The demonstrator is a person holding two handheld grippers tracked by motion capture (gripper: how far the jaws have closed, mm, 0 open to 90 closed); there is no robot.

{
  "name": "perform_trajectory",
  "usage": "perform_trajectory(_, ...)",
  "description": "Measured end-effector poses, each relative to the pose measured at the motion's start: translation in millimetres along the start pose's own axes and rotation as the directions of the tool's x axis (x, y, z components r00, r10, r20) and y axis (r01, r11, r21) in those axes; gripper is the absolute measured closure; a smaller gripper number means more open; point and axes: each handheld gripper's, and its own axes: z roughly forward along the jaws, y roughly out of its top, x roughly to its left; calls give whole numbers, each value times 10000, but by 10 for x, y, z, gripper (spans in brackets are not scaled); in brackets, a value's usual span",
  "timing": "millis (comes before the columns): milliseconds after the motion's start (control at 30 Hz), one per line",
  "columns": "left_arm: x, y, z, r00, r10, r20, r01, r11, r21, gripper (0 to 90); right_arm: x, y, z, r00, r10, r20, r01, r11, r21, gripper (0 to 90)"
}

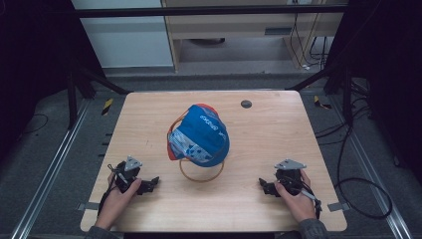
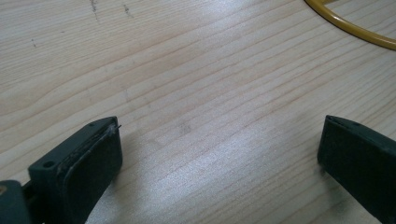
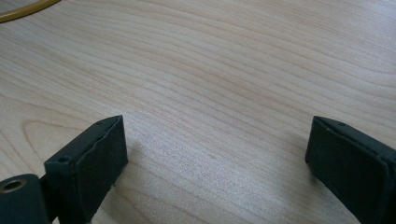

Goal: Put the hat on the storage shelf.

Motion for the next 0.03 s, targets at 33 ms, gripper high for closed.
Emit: perform_trajectory(33,1,0,0,10000,10,2,-10,10000,0,0,0,0,0,10000,-5,1,5,10000,-2,58)
